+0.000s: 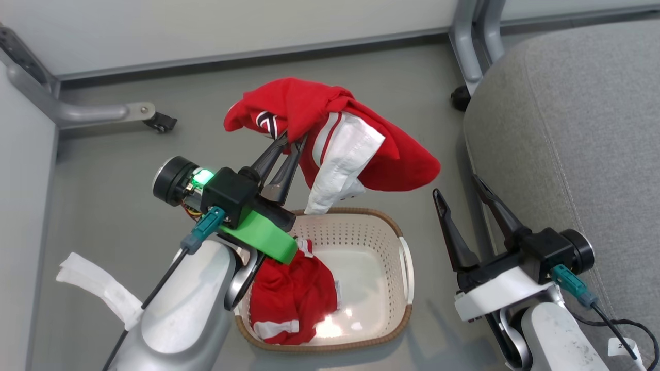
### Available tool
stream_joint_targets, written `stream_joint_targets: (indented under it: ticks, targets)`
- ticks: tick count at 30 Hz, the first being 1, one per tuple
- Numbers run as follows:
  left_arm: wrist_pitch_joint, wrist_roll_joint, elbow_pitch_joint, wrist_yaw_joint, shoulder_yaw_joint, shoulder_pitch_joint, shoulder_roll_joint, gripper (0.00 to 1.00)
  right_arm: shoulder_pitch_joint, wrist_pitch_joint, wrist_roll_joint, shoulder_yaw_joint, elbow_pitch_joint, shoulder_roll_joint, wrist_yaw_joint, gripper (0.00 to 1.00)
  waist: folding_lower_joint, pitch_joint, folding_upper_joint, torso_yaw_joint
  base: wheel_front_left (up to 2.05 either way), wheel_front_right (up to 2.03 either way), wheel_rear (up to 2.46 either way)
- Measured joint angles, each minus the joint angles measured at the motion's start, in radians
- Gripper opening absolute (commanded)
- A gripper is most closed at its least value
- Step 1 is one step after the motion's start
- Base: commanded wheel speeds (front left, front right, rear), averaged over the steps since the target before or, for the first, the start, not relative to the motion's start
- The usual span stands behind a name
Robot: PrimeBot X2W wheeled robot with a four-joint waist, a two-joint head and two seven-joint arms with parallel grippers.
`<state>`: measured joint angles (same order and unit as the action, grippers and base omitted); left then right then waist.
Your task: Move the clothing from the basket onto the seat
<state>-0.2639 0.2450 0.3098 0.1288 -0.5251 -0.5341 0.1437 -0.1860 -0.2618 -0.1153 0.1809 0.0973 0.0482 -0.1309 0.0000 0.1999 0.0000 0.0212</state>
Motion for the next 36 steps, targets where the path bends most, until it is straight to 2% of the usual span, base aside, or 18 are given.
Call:
stream_joint_targets:
  ticks: [9,22,30,36]
  targets:
    - [0.0,-0.015,-0.115,0.0,0.025,0.024,0.007,0.0,0.04,0.0,-0.008,-0.004,-0.017,0.0,0.0,1.0,0.0,-0.077,0.0,0.019,0.0,0.0,0.0]
    - [0.0,-0.025,-0.14,0.0,0.031,0.043,0.019,0.0,0.065,0.0,0.017,0.014,-0.079,0.0,0.0,1.0,0.0,-0.104,0.0,0.017,0.0,0.0,0.0]
    - [0.0,-0.026,-0.139,0.0,0.012,0.045,0.011,0.0,-0.033,0.0,0.077,0.105,-0.103,0.005,0.0,1.0,0.0,-0.102,0.0,0.023,0.0,0.0,0.0]
    - [0.0,-0.026,-0.144,0.0,-0.018,0.045,-0.004,0.0,-0.121,0.0,0.091,0.146,-0.06,0.035,0.0,1.0,0.0,-0.094,0.0,0.036,0.0,0.0,0.0]
